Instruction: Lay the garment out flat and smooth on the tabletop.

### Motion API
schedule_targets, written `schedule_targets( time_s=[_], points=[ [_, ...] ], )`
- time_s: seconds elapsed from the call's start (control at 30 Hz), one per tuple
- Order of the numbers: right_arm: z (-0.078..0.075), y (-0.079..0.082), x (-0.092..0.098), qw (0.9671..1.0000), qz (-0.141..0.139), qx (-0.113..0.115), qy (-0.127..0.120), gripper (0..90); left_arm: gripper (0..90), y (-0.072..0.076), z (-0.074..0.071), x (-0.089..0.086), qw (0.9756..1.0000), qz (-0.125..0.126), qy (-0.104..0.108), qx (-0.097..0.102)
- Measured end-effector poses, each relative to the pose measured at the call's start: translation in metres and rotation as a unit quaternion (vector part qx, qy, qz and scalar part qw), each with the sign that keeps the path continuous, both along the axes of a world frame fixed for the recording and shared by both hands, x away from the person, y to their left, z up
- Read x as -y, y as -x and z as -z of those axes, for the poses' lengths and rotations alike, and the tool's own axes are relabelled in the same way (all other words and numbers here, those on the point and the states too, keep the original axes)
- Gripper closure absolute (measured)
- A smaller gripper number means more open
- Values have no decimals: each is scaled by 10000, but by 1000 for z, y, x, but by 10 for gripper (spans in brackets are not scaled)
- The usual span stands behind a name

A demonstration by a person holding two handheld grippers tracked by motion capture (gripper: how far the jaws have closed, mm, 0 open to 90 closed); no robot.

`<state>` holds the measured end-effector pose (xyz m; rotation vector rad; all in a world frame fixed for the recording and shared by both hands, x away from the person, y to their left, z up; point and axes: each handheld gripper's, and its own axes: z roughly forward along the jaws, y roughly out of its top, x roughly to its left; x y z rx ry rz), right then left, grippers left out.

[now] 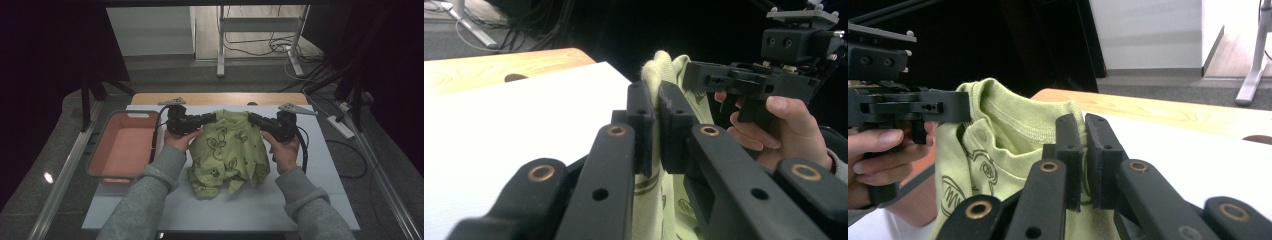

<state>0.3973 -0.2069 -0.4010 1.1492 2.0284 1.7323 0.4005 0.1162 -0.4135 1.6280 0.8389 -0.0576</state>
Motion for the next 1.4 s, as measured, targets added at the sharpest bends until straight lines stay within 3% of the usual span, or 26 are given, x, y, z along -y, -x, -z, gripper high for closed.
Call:
schedule_targets(
  time_s=[0.27, 0.7, 0.77, 0.8, 0.83, 0.87, 0.9, 0.93, 1.0, 1.13, 1.4],
  points=[
    [10, -15, -2, 9998, 46, -165, 112, 857, 846, -12, 10, 2, 9998, -105, -121, -154],
    [15, -35, -4, 9989, 122, -296, 341, 857, 832, -27, 15, 5, 9992, -242, -236, -219],
    [14, -39, -5, 9987, 148, -301, 370, 857, 806, -29, 15, 4, 9989, -336, -255, -188],
    [14, -41, -6, 9986, 182, -303, 384, 854, 740, -29, 14, 4, 9982, -513, -285, -135],
    [14, -45, -6, 9984, 235, -275, 429, 829, 620, -29, 13, 3, 9970, -710, -298, -116],
    [14, -49, -7, 9975, 355, -214, 565, 740, 505, -29, 12, 2, 9961, -827, -284, -134],
    [15, -54, -8, 9958, 513, -179, 732, 572, 419, -28, 11, 0, 9960, -839, -278, -145],
    [16, -60, -7, 9935, 717, -290, 837, 470, 390, -27, 11, -1, 9960, -831, -312, -133],
    [17, -64, -2, 9926, 871, -402, 750, 421, 370, -24, 10, -3, 9961, -750, -452, -63],
    [19, -60, 6, 9911, 905, -517, 823, 400, 356, -17, 11, -6, 9967, -634, -511, -12],
    [31, -36, 11, 9937, 522, -605, 787, 415, 353, -3, 16, -12, 9979, -426, -490, -60]
  ],
)
